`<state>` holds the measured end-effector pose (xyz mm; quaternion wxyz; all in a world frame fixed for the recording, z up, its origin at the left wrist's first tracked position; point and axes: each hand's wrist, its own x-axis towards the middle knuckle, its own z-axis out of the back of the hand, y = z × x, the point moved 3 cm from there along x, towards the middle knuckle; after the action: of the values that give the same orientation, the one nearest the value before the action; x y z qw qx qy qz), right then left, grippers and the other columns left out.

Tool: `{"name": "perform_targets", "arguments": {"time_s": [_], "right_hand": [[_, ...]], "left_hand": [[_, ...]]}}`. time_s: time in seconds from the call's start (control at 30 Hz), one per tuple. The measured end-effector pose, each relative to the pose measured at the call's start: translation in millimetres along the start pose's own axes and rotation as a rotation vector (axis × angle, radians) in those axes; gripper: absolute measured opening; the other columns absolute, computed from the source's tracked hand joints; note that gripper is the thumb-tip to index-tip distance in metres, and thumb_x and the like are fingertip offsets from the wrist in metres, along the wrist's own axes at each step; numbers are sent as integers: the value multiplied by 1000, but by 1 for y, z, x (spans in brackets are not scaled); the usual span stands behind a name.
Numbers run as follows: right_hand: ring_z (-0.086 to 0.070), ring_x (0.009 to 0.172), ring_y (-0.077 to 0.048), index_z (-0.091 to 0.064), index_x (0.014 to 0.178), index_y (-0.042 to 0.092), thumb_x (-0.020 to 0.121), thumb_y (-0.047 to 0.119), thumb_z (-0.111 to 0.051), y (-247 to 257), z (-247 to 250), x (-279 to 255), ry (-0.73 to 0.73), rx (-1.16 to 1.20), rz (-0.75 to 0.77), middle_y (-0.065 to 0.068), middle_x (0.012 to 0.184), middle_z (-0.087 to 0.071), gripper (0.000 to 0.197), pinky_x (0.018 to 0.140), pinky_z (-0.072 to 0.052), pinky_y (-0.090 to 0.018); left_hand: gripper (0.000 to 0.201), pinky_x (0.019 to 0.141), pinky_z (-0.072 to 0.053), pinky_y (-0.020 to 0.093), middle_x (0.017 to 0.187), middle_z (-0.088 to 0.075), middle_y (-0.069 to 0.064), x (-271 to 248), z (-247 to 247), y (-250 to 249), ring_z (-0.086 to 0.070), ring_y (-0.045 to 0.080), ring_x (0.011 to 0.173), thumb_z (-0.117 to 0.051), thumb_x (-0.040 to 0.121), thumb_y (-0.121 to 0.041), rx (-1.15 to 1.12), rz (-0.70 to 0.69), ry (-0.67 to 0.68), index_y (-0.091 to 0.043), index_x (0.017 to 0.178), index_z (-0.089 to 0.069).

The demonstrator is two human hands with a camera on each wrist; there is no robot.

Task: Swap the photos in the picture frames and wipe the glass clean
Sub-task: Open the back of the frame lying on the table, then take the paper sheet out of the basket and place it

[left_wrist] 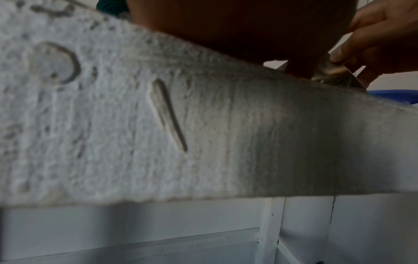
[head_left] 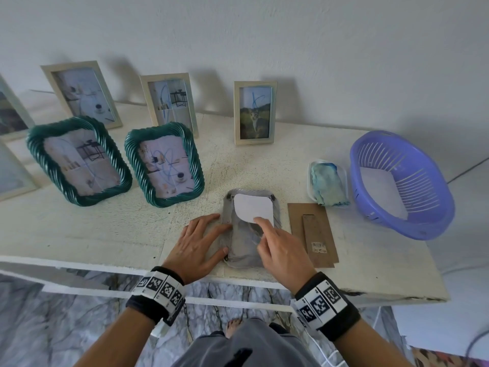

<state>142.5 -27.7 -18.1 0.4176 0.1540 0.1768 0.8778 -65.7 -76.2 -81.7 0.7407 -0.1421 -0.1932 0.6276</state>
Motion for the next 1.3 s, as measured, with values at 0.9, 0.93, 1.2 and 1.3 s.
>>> {"name": "perform_targets", "arguments": {"time_s": [0.9,0.93,1.2,1.3], "right_hand": [[-69,78,-9,-67,123,14,95,30,-44,-144,89,-138,-180,2,-152,5,100,-75,40,66,-56,-23],[-69,79,-9,-68,122,15,94,31,-42,-148,92,-145,-161,-7,-157,6,99,-75,41,66,-56,-23],[-55,54,-4,-71,114,28,93,36,-38,-182,117,-181,-40,-197,-273,15,69,-63,39,42,-22,-11],[-56,52,-5,-73,108,29,90,36,-42,-195,126,-181,-54,-223,-268,13,67,-63,37,42,-19,-12]], "left_hand": [[49,98,-45,42,140,-49,5,125,15,-138,-43,26,125,-46,90,-51,-77,-192,-64,-24,129,-60],[50,98,-46,44,140,-49,7,137,7,-157,-44,28,124,-47,89,-49,-72,-223,-42,-24,130,-59],[52,108,-35,50,160,-17,10,200,-49,-253,-20,33,145,-60,93,-46,113,-232,122,-33,141,-46],[41,111,-34,49,160,-21,10,209,-58,-255,-23,32,145,-57,95,-47,125,-216,150,-27,131,-55]]}}
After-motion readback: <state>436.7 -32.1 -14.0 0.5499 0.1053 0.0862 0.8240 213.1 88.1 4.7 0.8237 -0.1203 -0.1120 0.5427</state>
